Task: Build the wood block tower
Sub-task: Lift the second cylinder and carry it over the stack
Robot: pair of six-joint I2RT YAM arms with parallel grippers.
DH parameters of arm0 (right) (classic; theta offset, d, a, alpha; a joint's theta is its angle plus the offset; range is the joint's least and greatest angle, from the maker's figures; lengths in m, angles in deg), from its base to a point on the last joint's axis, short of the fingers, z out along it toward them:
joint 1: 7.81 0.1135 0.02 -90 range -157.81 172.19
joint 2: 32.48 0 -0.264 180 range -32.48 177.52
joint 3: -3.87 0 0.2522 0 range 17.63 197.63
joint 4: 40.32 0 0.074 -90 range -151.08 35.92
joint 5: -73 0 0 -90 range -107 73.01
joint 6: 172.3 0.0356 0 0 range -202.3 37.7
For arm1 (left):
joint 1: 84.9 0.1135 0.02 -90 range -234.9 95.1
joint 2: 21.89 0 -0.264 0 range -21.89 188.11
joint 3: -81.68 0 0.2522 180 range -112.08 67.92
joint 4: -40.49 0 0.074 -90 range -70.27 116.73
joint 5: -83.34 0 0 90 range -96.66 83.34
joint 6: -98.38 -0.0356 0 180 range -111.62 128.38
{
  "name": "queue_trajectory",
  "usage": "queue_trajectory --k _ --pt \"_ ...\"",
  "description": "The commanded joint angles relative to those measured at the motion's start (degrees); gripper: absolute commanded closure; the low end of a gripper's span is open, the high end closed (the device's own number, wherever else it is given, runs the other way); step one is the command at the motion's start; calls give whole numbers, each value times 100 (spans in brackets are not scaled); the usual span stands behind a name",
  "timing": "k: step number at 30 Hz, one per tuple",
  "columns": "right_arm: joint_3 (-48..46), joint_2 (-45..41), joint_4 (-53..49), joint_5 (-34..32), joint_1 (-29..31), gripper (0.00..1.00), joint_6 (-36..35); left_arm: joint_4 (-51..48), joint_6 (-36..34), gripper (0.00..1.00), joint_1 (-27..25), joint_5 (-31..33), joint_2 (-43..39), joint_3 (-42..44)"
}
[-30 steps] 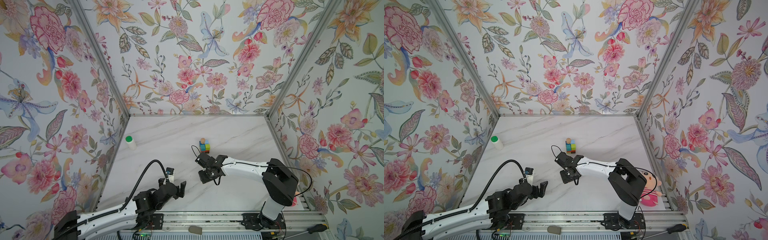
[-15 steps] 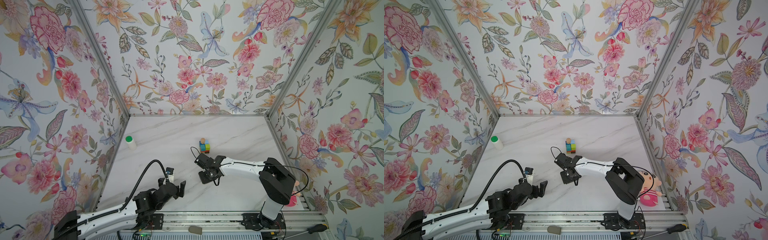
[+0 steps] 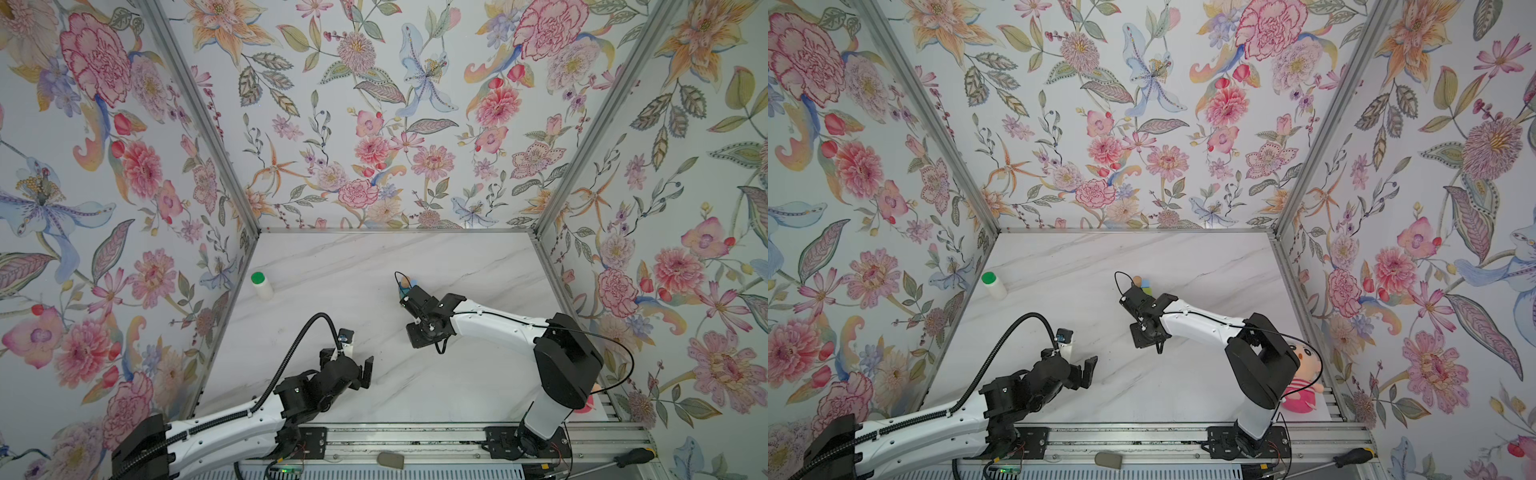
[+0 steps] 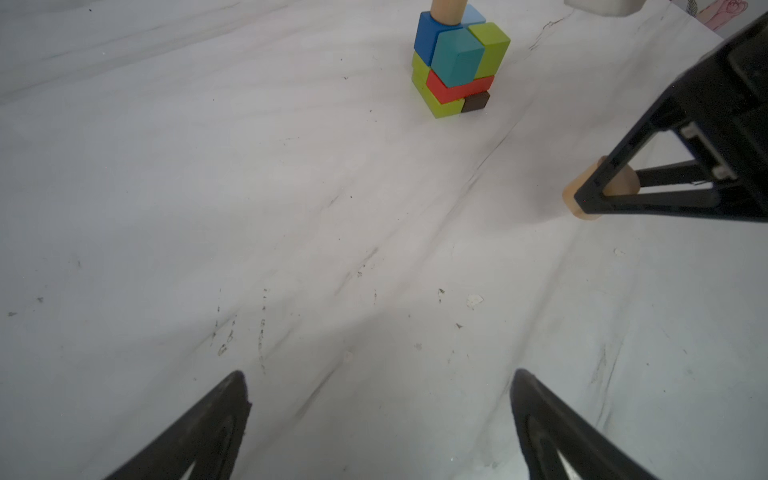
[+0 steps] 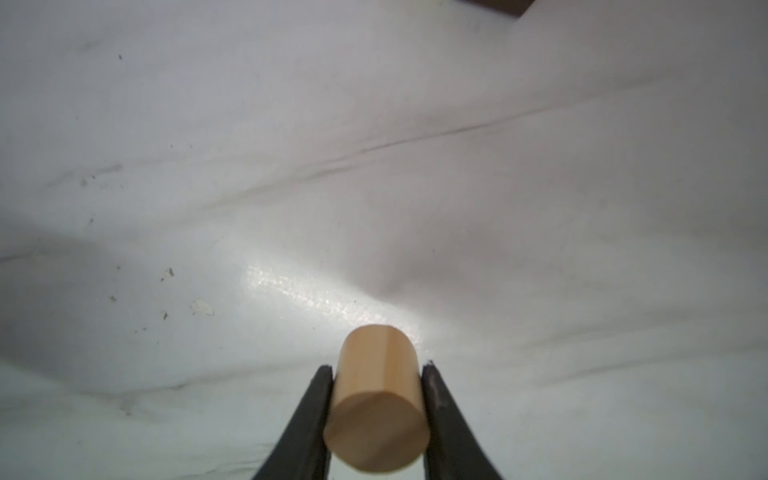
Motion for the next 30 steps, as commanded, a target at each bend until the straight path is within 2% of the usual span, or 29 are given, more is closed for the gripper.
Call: queue_trajectory --k 1,12,19,30 --pt "382 -113 -252 -132 -326 72 -344 432 -563 0 368 -393 318 -343" --pt "1978 917 -504 94 -1203 71 -923 930 -1376 1 1114 -1009 1613 -1247" --pt "2868 1659 -741 198 -1332 71 -1133 1071 -1512 1 1423 -1312 2046 -1512" --pt "3504 2152 -980 307 -1384 71 -1236 1193 -1583 1 1675 -1589 2348 -1640"
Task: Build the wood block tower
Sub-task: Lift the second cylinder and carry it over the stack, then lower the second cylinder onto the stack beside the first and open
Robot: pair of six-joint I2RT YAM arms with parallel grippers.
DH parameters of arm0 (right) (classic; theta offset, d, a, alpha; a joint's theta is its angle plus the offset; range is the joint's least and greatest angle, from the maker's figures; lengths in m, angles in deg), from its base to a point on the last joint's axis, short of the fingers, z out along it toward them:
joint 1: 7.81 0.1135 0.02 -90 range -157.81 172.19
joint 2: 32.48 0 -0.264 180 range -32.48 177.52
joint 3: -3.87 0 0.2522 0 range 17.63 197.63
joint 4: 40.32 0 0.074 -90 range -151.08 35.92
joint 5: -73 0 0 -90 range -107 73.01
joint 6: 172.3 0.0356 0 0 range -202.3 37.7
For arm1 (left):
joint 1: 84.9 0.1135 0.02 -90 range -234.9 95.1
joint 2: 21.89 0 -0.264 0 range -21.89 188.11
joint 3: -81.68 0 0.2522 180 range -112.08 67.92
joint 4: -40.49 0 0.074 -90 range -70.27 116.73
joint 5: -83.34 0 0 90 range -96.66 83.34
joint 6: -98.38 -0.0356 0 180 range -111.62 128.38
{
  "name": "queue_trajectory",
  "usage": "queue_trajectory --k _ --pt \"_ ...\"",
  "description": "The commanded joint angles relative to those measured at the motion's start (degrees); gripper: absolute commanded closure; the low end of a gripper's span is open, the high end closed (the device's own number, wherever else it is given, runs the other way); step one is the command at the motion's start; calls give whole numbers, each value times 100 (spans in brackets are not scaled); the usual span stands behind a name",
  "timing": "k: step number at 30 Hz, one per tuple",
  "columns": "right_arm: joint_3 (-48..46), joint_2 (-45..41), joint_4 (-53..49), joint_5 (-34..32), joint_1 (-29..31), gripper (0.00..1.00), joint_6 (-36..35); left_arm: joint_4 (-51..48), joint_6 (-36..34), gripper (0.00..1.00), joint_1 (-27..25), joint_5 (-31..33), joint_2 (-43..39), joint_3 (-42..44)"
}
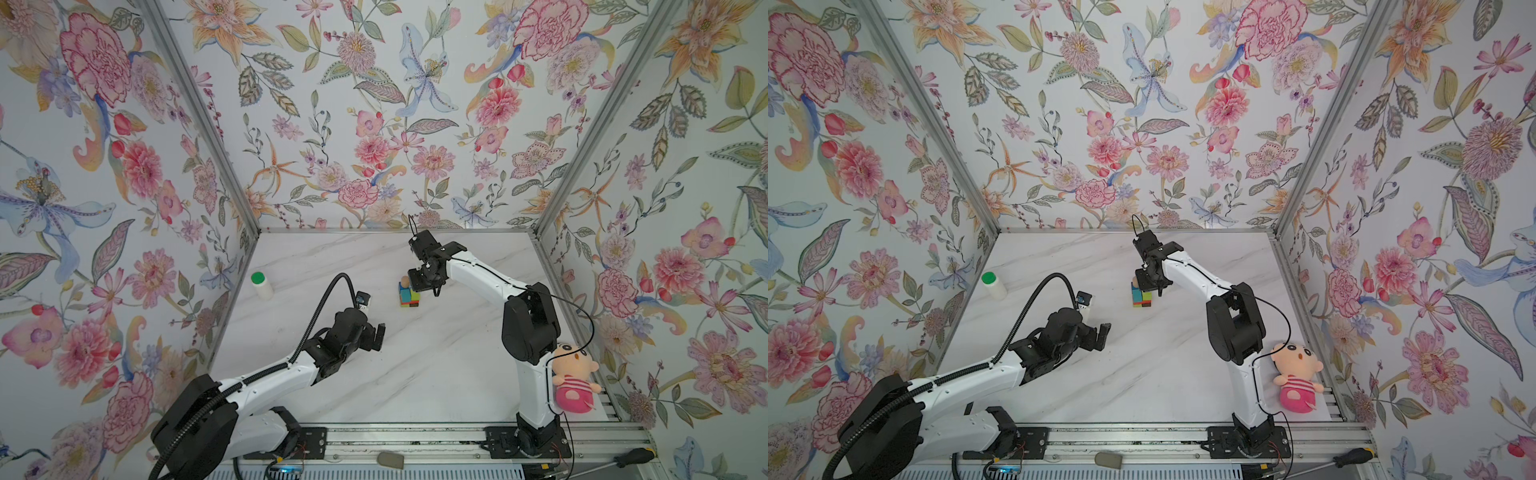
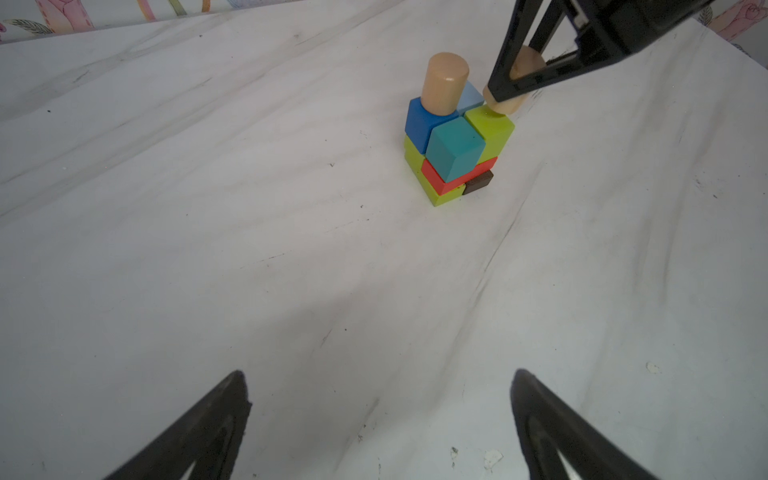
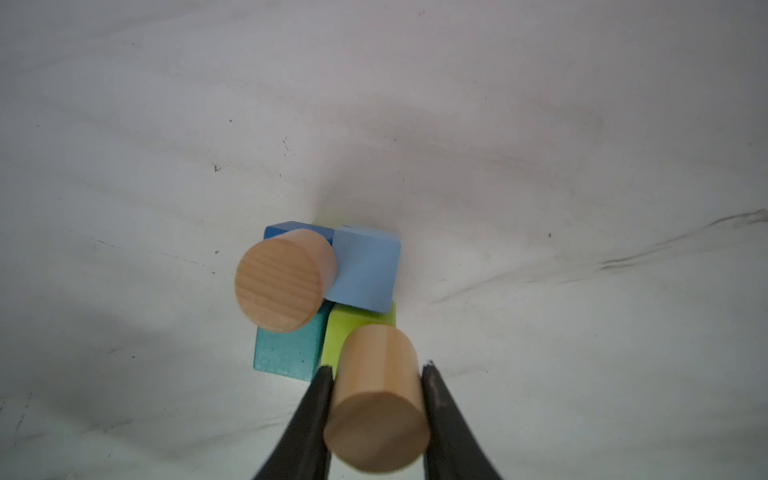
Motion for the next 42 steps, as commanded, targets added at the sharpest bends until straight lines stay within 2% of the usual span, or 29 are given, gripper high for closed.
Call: queue_trajectory --k 1,42 --pt "204 102 -254 60 -38 71 -95 92 -135 1 98 -140 79 -183" --pt "724 520 -542 150 76 68 -103 105 -49 1 314 -185 -274 146"
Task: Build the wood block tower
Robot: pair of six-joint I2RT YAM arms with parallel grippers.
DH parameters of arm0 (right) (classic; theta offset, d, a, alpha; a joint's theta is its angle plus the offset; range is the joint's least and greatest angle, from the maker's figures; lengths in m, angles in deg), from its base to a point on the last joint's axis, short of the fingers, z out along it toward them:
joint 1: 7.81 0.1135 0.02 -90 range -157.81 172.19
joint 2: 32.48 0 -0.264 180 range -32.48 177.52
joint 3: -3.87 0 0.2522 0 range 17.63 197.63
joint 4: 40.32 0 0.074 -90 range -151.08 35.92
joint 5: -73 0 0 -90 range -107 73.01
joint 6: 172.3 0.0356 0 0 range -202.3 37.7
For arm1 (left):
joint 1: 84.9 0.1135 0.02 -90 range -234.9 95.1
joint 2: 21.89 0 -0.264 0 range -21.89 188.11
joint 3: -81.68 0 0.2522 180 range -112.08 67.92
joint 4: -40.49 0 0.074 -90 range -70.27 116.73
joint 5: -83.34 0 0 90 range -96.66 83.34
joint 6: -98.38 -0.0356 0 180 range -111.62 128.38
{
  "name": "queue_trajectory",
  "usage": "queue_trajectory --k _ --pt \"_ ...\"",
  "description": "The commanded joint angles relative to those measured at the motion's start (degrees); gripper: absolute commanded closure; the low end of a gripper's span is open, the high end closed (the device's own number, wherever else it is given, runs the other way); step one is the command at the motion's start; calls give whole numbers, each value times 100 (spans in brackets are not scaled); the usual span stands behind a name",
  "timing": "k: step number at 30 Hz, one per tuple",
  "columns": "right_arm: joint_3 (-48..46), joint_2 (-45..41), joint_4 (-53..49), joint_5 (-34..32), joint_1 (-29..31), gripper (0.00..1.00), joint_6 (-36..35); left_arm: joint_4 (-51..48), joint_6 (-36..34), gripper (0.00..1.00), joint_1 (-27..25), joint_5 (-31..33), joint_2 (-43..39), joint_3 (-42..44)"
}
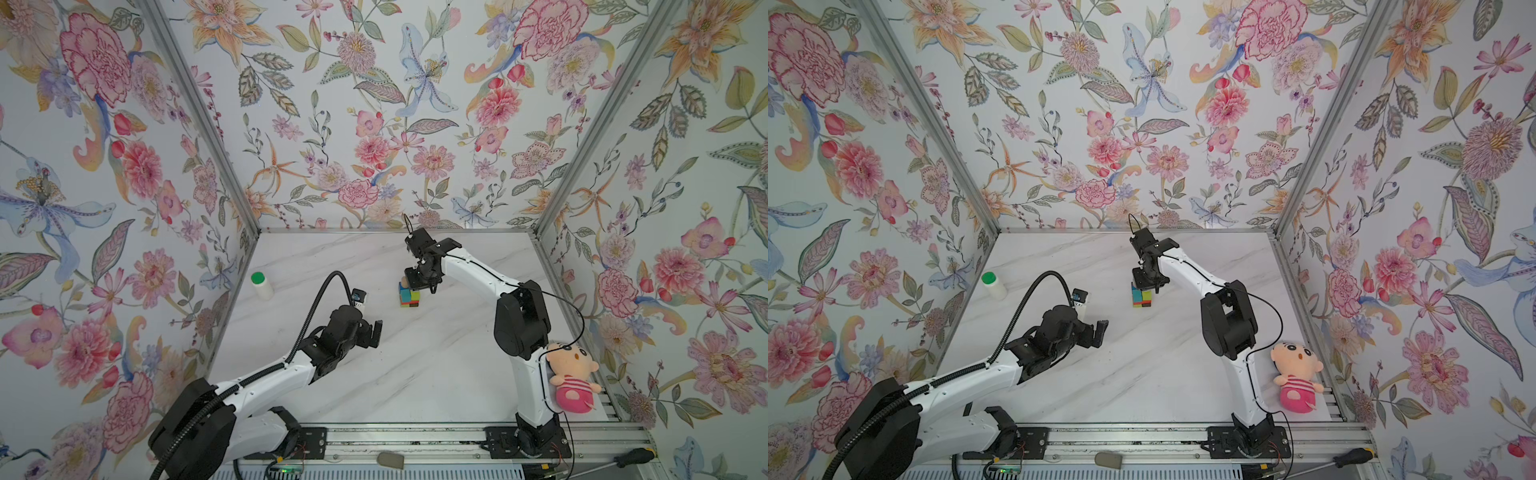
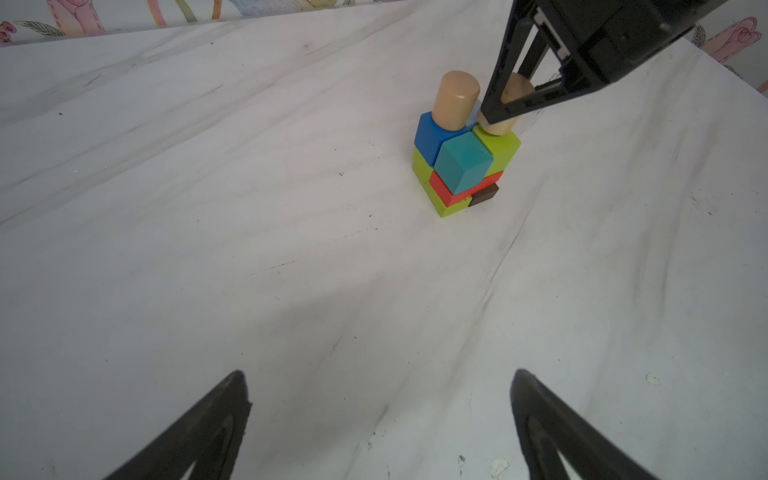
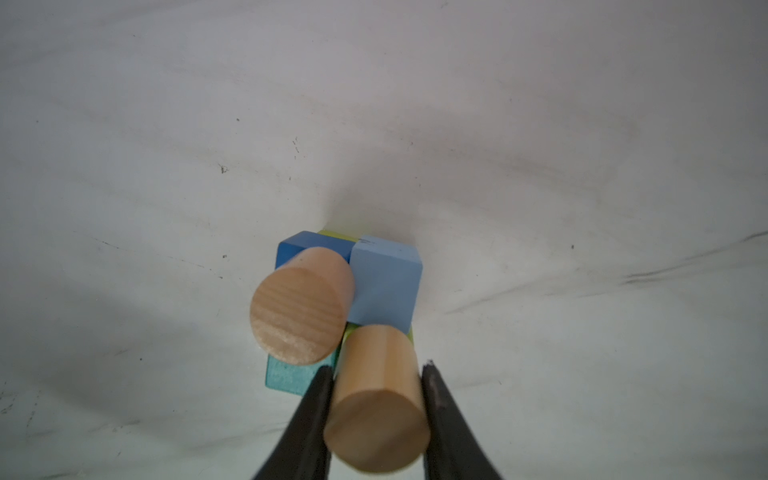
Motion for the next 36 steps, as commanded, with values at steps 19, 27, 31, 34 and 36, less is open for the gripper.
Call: queue_trajectory --k 19,27,31,34,36 --pt "292 178 -252 78 87 50 -71 30 -17 1 134 -35 -255 192" --pt "350 -110 -279 60 63 30 -74 -42 -60 1 179 -13 -341 143" --pt "279 -378 -290 48 69 21 -81 -139 -86 1 189 48 -491 119" --pt "173 -638 -290 21 70 19 -75 -283 -102 0 197 199 -647 88" --pt "62 -855 -291 -39 70 18 -75 -377 -98 1 206 323 -779 74"
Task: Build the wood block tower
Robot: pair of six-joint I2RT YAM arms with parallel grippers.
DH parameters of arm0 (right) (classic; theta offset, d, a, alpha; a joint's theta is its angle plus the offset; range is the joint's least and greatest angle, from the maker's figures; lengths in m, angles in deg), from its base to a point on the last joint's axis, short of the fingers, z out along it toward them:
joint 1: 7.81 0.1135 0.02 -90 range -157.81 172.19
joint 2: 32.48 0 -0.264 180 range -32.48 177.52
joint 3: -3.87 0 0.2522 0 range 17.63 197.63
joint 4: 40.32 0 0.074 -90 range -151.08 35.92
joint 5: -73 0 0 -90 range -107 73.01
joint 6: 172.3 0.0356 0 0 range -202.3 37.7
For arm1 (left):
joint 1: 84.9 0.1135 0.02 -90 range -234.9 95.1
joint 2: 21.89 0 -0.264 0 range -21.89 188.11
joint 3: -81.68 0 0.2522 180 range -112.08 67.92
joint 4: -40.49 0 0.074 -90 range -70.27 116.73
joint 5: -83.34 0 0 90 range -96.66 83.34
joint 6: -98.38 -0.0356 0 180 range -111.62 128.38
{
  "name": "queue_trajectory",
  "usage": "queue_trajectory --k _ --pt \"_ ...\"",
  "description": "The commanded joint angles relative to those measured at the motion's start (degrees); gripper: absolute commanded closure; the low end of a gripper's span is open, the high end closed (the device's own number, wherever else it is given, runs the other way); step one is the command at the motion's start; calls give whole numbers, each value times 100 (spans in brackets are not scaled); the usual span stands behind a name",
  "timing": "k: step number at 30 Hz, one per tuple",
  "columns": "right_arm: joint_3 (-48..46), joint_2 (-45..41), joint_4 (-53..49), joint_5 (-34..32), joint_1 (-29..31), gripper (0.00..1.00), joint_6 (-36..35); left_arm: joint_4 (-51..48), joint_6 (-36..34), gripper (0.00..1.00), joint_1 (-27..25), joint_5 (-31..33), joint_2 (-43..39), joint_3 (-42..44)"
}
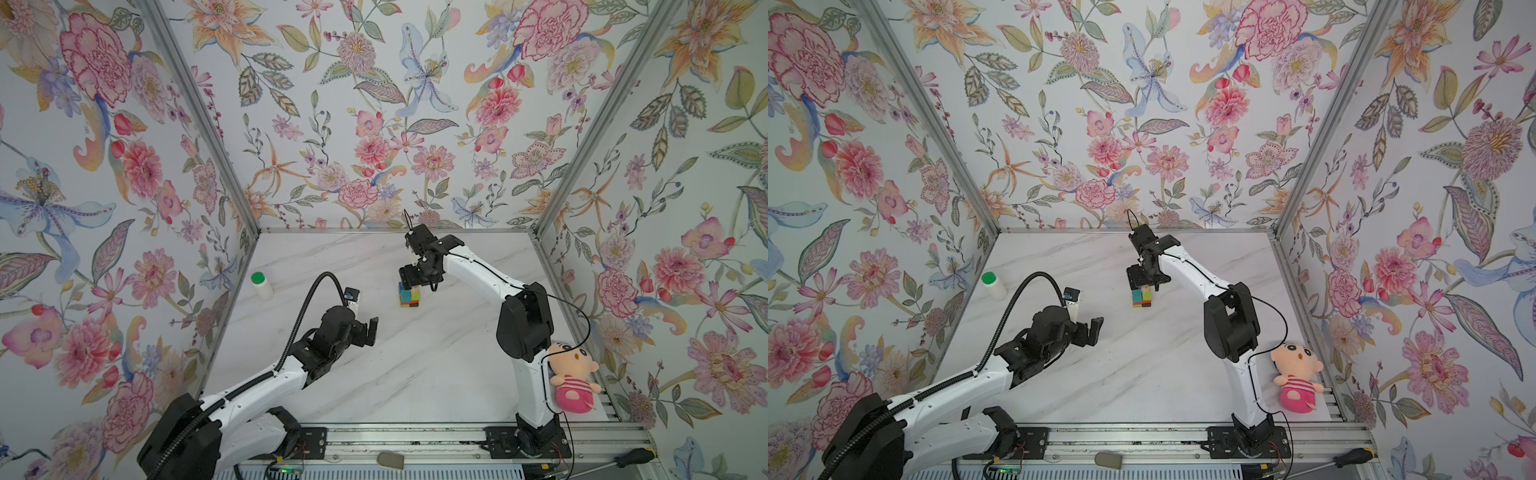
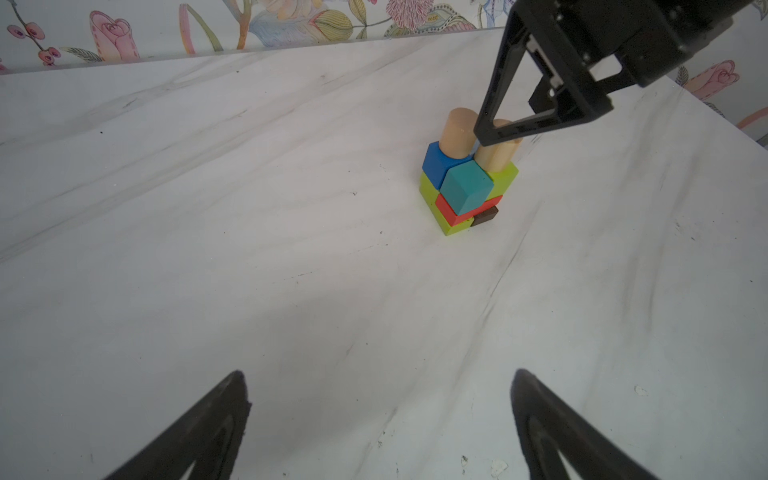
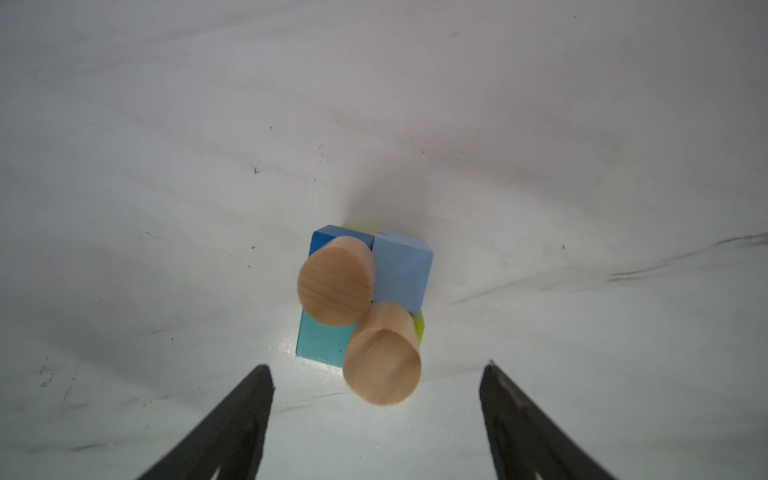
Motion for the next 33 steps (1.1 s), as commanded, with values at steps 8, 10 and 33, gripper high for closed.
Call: queue_trajectory --k 8,10,33 --pt "-1054 -1694 97 -434 -36 1 -24 -420 18 1 141 870 -846 98" --pt "-1418 -2068 232 -529 -67 1 -39 -427 27 1 153 1109 -992 133" --pt "-6569 -6603 2782 -1924 -772 1 -115 2539 -1870 0 371 3469 -1487 1128"
